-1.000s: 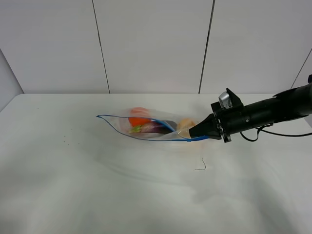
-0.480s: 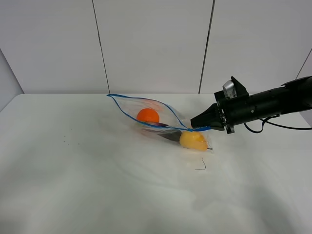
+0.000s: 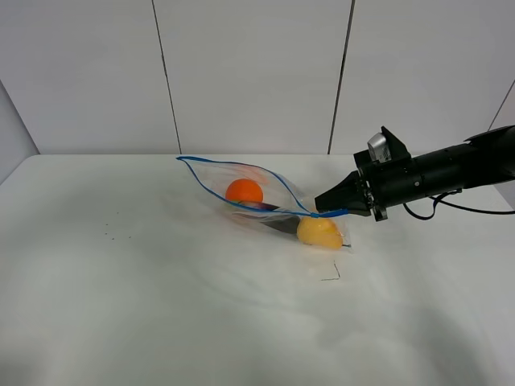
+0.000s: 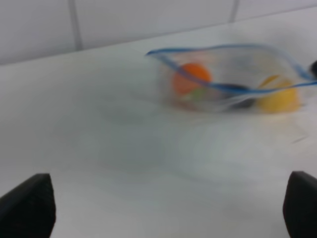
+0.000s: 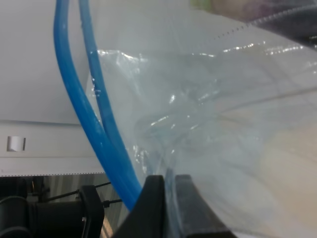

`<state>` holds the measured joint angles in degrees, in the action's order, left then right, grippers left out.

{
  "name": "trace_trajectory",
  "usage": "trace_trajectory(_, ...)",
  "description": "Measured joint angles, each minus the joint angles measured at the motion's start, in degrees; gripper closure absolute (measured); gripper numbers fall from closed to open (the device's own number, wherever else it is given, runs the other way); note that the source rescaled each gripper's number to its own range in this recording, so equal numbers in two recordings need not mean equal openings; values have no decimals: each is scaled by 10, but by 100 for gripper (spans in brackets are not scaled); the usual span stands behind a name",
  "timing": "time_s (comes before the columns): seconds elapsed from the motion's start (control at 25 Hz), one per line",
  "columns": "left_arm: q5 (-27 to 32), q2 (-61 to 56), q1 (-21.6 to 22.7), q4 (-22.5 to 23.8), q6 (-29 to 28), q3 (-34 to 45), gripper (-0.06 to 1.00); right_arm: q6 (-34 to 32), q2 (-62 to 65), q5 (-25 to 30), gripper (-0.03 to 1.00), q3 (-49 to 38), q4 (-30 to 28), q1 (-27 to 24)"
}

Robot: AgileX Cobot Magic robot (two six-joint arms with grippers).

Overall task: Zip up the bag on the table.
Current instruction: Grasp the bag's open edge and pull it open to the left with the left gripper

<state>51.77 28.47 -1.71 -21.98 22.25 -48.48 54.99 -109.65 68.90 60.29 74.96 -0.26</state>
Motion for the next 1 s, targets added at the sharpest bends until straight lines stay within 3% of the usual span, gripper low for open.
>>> trace_trajectory(0.16,-19,90,-23,-76,113,-18,-6,0,0,0,97,0,0,0)
trace_trajectory(0.28,-50,137,-45,-102,173,-20,-4,0,0,0,97,0,0,0)
trace_trajectory(0.48,-102,199,-111,-105,231,-21,6,0,0,0,97,0,0,0)
trace_trajectory(0.6,-137,239,-191,-72,235,-21,8,0,0,0,97,0,0,0)
trace_trajectory(0.76,-199,310,-320,68,191,-21,8,0,0,0,97,0,0,0)
trace_trajectory(0.92,-256,403,-453,298,68,-21,8,-4,0,0,97,0,0,0)
trace_trajectory(1.0,-277,450,-509,444,-11,-21,8,-6,0,0,97,0,0,0)
